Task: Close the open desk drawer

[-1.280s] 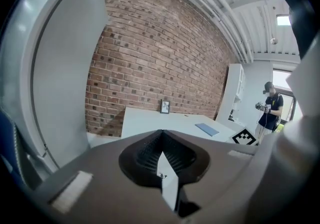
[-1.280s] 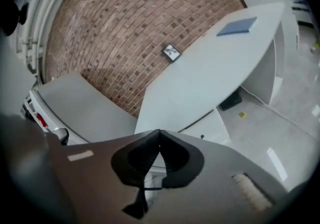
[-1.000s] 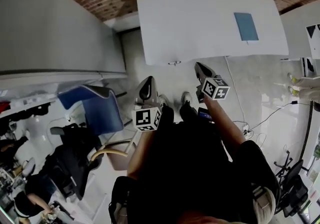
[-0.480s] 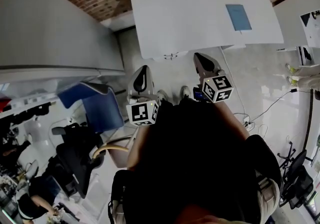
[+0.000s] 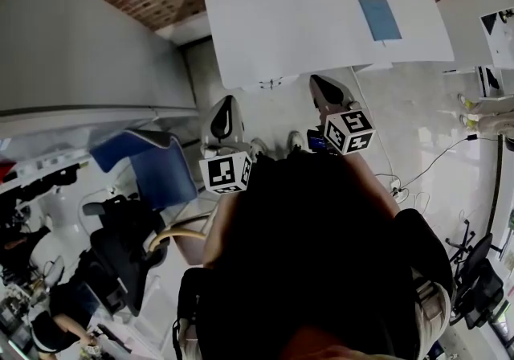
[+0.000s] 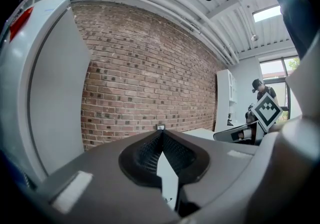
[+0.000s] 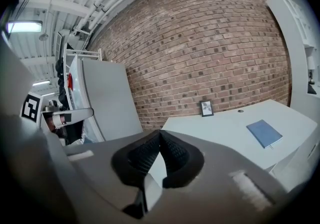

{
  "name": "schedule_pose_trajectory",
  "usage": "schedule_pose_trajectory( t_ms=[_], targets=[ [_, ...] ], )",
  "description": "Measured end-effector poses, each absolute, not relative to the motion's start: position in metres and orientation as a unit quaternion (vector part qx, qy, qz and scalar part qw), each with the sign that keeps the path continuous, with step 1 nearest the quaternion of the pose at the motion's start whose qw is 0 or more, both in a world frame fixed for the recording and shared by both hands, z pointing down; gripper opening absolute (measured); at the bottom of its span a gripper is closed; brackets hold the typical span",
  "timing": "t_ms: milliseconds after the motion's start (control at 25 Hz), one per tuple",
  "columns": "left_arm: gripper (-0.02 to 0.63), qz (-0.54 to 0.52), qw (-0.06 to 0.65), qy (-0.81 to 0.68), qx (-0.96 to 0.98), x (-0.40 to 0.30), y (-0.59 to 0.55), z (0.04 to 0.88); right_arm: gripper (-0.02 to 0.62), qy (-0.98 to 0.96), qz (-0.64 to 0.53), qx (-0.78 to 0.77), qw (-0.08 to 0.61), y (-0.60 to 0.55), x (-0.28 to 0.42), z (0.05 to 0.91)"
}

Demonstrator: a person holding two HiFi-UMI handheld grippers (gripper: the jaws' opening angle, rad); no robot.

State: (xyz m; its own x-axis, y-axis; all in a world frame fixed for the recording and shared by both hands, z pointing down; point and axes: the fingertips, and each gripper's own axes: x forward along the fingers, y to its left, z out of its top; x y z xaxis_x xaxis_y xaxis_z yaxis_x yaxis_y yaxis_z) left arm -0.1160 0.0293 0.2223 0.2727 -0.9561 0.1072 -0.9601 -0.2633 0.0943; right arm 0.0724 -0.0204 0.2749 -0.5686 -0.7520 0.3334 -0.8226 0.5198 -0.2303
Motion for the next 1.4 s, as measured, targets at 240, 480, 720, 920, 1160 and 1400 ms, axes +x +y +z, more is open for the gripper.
schedule_pose_trajectory(
  t_ms=[240, 480, 720, 920, 1160, 1400],
  targets=[
    [0.018, 0.019, 0.067, -0.603, 0.795, -0.1142, 0.0225, 0.22, 0.002, -0.869, 0.183, 0.45, 0.093, -0.0252, 0.0721, 0.2722],
    [0.018, 0.018, 0.065, -0.599, 0.798, -0.1108, 0.02, 0.2206, 0.002, -0.87, 0.182, 0.449, 0.09, -0.0289, 0.0742, 0.272],
    [0.017, 0.014, 0.066, -0.6, 0.797, -0.1094, 0.0192, 0.2201, 0.002, -0.87, 0.182, 0.45, 0.086, -0.03, 0.077, 0.2709],
    [0.018, 0.017, 0.063, -0.598, 0.799, -0.1079, 0.0203, 0.2197, 0.002, -0.87, 0.181, 0.451, 0.086, -0.0293, 0.0784, 0.2713],
    [0.017, 0.01, 0.067, -0.599, 0.798, -0.1096, 0.0232, 0.2206, 0.002, -0.87, 0.179, 0.45, 0.087, -0.0265, 0.0778, 0.2727],
    [0.018, 0.015, 0.064, -0.599, 0.798, -0.1119, 0.0234, 0.2209, 0.002, -0.871, 0.179, 0.449, 0.09, -0.0259, 0.0746, 0.2744]
  ],
)
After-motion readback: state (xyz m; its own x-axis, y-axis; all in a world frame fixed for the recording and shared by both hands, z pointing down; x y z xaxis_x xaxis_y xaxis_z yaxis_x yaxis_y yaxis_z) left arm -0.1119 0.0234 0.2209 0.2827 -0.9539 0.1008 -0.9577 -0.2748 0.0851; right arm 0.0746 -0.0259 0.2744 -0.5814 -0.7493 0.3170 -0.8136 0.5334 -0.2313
